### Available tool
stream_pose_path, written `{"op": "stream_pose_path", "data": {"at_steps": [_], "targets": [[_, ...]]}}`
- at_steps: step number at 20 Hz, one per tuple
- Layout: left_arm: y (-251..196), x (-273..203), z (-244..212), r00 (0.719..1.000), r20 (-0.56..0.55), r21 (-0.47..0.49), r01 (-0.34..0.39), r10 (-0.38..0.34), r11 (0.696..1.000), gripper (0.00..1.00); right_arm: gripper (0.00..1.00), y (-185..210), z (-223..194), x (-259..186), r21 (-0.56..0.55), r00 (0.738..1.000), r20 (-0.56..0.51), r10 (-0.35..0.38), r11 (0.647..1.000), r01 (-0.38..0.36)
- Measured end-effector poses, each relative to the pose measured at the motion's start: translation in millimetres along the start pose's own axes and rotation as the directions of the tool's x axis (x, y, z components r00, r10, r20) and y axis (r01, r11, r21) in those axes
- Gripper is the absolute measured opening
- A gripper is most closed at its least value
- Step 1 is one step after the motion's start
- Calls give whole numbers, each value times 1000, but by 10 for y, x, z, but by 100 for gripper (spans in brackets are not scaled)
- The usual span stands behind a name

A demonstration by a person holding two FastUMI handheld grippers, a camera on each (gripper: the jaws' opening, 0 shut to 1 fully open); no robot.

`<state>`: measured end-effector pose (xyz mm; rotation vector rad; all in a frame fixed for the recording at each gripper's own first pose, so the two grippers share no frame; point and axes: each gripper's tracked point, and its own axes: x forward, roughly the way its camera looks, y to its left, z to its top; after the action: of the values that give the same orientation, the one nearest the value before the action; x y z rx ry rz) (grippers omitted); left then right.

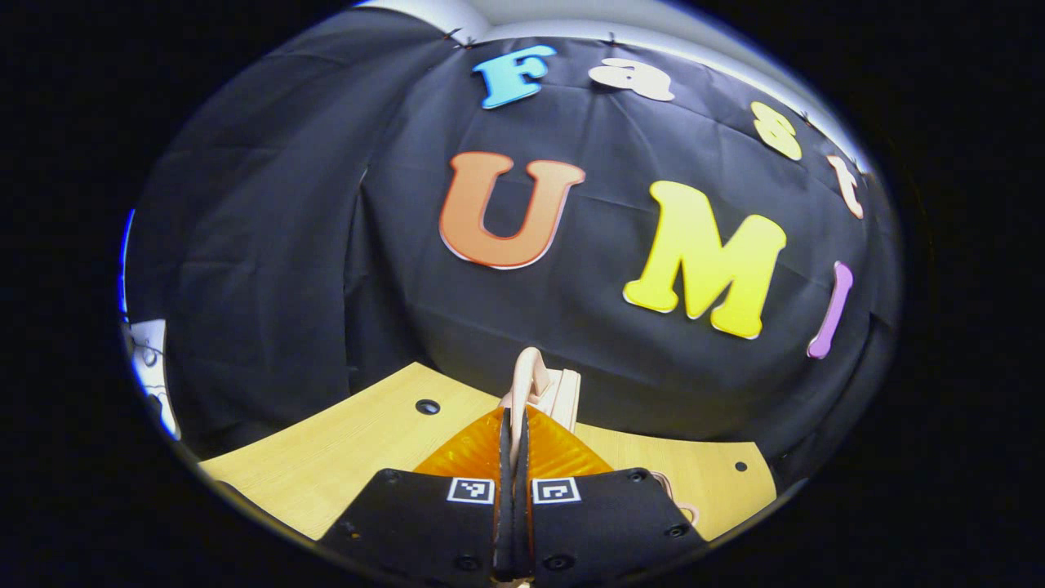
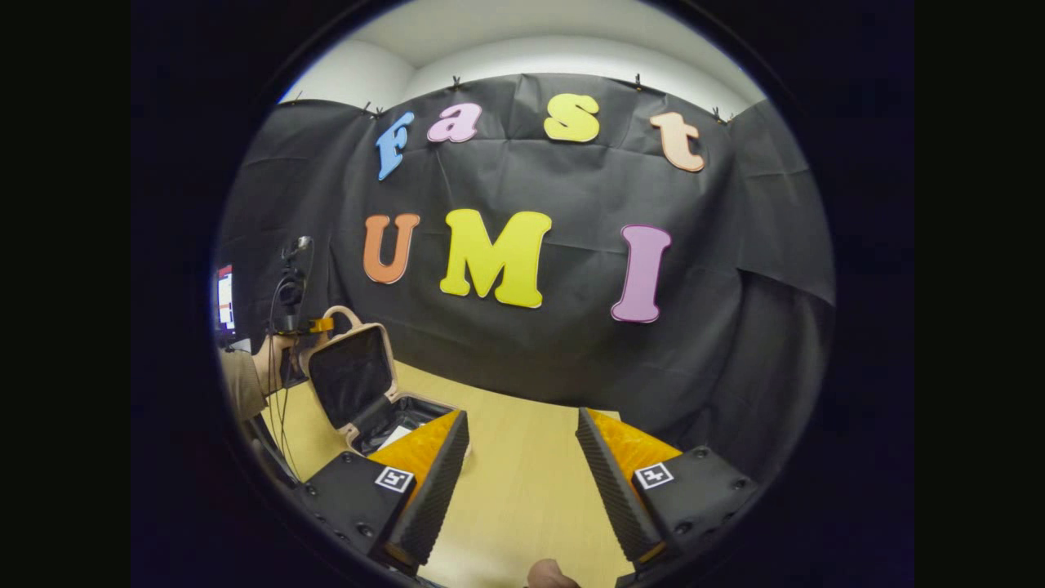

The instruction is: First open the suitcase, pack the skin care products into it, and then close the suitcase.

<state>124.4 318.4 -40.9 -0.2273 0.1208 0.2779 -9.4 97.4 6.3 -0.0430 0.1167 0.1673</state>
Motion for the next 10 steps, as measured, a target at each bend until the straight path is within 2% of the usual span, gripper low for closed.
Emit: {"op": "stream_pose_path", "data": {"at_steps": [5, 10], "targets": [[-834, -137, -240, 999, 4, 109, 48, -49, 993, 3, 80, -386, -116, 20, 3, 1000, 7, 10, 1000, -10], [-1643, -207, -793, 990, -70, 187, 130, -119, 974, 3, 79, -736, -320, 83, 46, 1000, -20, 21, 999, -20]]}}
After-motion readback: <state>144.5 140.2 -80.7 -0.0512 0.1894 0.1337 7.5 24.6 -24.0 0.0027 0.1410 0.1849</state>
